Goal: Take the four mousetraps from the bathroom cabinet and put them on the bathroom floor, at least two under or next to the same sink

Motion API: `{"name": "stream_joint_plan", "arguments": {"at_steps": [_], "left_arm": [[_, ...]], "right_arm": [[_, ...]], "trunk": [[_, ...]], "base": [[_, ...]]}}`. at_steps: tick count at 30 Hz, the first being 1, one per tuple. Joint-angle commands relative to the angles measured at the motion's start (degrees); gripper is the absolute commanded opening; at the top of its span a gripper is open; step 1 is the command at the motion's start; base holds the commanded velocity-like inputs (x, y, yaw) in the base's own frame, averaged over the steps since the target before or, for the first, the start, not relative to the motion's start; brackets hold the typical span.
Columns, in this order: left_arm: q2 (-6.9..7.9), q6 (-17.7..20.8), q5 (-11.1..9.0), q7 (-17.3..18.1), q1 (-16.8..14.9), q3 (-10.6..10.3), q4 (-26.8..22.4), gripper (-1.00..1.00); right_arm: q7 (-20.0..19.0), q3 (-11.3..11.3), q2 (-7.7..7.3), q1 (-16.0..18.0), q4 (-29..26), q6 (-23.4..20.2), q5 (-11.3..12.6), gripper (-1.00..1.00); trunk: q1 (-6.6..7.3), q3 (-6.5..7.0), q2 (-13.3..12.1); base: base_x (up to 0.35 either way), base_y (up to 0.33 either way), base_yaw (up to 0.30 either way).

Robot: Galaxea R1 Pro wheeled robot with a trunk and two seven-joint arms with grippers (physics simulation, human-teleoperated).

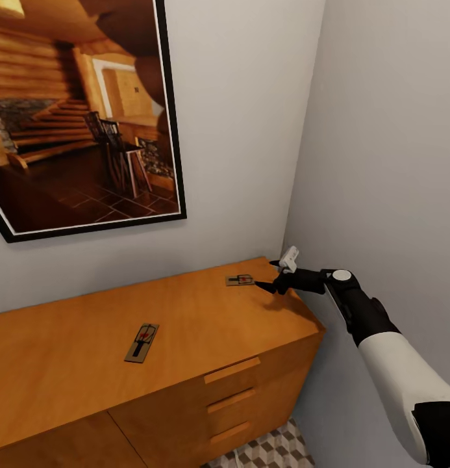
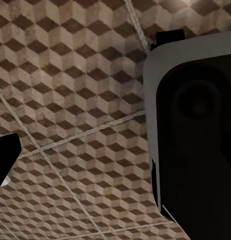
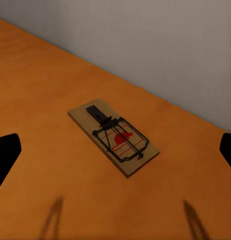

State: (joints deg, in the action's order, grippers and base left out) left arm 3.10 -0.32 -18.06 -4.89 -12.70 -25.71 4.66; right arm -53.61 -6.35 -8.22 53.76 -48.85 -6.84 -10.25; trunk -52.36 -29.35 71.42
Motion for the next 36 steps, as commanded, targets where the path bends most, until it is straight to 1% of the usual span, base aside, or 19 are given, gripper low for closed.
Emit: {"name": "stream_joint_plan", "arguments": {"at_steps": [1,11,36], "left_arm": [[-0.03,-0.03,-0.48,-0.04,-0.05,-0.48,0.09,1.00],[-0.03,-0.03,-0.48,-0.04,-0.05,-0.48,0.09,1.00],[-0.11,-0.03,-0.48,-0.04,-0.04,-0.48,0.09,1.00]], "right_arm": [[-0.11,-0.07,-0.04,0.03,-0.10,-0.45,-0.08,1.00],[-0.05,0.01,-0.25,0.03,-0.03,-0.53,-0.12,1.00],[0.00,0.02,-0.23,0.03,0.56,-0.54,-0.12,1.00]], "trunk": [[0.00,-0.06,0.03],[0.00,-0.21,0.03],[0.00,-2.44,0.03]], "base": [[0.000,0.000,0.000],[0.000,0.000,0.000],[0.001,0.000,0.000]]}}
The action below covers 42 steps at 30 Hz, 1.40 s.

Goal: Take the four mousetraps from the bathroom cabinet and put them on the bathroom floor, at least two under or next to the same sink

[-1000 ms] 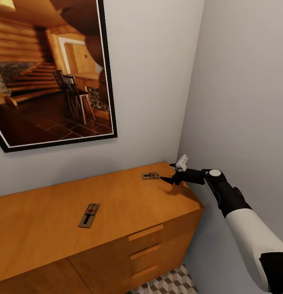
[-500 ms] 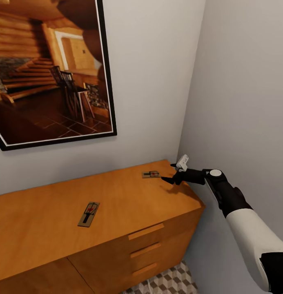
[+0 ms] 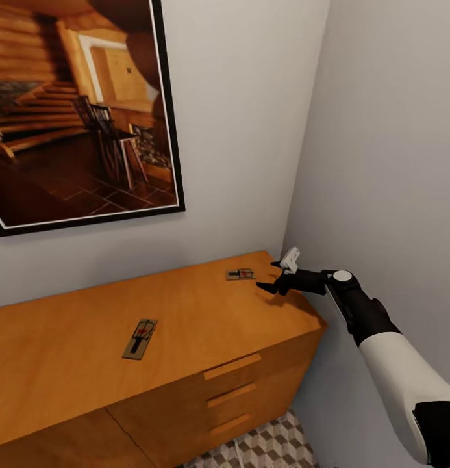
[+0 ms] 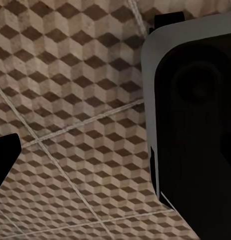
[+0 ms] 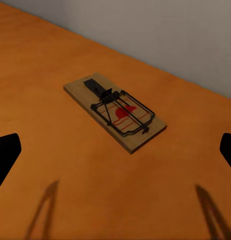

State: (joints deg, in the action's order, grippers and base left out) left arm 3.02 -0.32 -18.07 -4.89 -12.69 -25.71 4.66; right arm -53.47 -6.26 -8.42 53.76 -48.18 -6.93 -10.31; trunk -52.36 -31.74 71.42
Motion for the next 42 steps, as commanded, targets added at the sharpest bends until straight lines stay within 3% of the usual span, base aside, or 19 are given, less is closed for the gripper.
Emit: {"name": "stream_joint_plan", "arguments": {"at_steps": [1,42], "left_arm": [[-0.03,-0.03,-0.48,-0.04,-0.03,-0.50,0.09,1.00],[-0.72,-0.03,-0.48,0.05,0.06,-0.48,0.10,1.00]], "right_arm": [[-0.14,-0.07,-0.03,0.03,-0.09,-0.45,-0.06,1.00],[0.11,-0.15,-0.02,0.03,-0.03,-0.36,-0.11,1.00]], "trunk": [[0.00,-0.15,0.03],[0.00,-0.50,0.03]], "base": [[0.056,0.000,0.000],[0.022,0.018,0.000]]}}
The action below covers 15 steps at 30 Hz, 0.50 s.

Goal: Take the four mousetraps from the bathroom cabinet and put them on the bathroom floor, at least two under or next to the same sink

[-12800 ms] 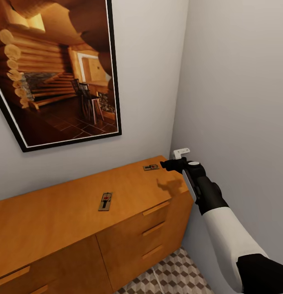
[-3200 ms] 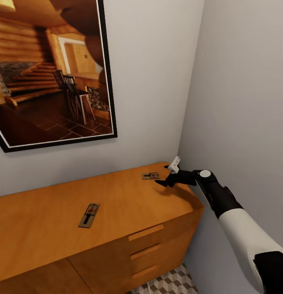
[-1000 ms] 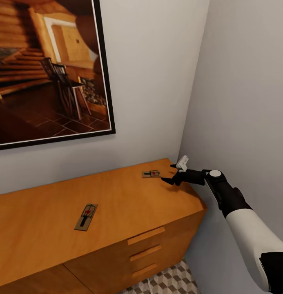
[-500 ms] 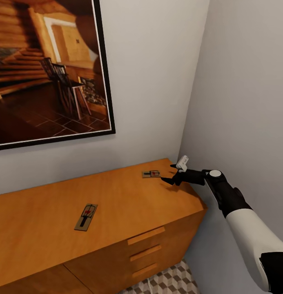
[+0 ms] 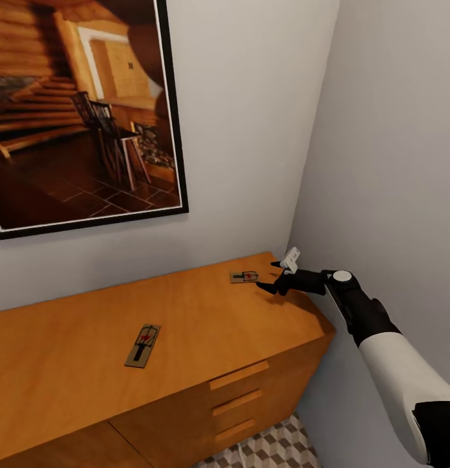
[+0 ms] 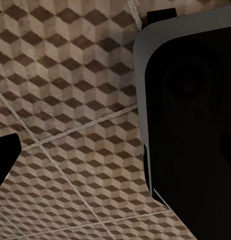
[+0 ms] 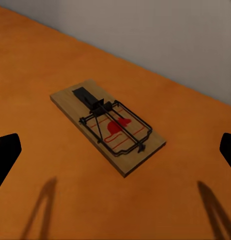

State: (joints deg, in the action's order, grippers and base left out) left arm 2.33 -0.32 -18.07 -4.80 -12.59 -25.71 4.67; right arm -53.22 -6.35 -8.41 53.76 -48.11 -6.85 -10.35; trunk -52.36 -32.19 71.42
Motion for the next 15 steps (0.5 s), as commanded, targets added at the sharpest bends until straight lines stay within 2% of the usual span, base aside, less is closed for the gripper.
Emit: {"name": "stream_joint_plan", "arguments": {"at_steps": [1,15], "left_arm": [[-0.03,-0.03,-0.48,-0.04,-0.02,-0.48,0.10,1.00],[-0.04,-0.03,-0.48,-0.01,0.09,-0.48,0.14,1.00]], "right_arm": [[-0.14,-0.07,-0.03,0.03,-0.09,-0.45,-0.05,1.00],[-0.16,-0.12,0.04,0.03,0.29,-0.37,-0.14,1.00]], "trunk": [[0.00,-0.05,0.03],[0.00,-0.05,0.03]], "base": [[0.000,0.012,0.000],[0.000,0.002,0.000]]}}
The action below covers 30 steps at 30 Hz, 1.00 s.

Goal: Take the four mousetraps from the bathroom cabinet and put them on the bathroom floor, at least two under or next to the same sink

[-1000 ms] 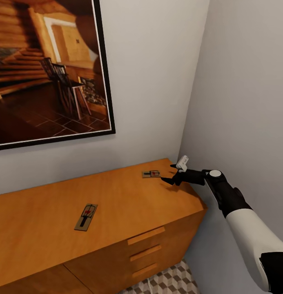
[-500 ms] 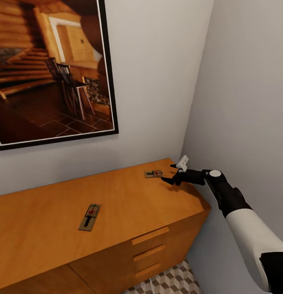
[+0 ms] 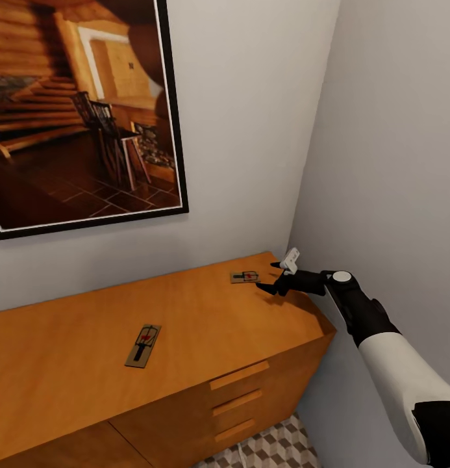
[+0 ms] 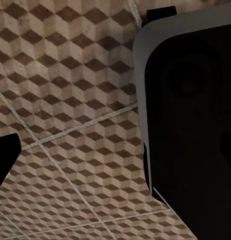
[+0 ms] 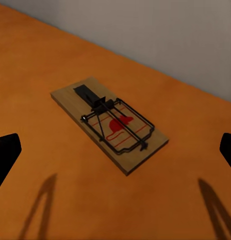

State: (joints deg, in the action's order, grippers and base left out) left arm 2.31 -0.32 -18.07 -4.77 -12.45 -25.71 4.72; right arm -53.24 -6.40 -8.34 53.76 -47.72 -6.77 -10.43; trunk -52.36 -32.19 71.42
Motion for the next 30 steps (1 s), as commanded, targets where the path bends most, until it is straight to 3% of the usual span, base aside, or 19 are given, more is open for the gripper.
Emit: {"name": "stream_joint_plan", "arguments": {"at_steps": [1,30], "left_arm": [[-0.03,-0.03,-0.48,-0.02,-0.04,-0.48,0.07,1.00],[-0.03,-0.03,-0.48,0.02,0.14,-0.48,0.04,1.00]], "right_arm": [[-0.15,-0.08,-0.03,0.03,-0.10,-0.44,-0.09,1.00],[-0.28,-0.19,-0.10,0.03,-0.08,-0.45,-0.38,1.00]], "trunk": [[0.00,-0.05,0.03],[0.00,-0.05,0.03]], "base": [[0.000,0.000,0.000],[0.000,0.000,0.000]]}}
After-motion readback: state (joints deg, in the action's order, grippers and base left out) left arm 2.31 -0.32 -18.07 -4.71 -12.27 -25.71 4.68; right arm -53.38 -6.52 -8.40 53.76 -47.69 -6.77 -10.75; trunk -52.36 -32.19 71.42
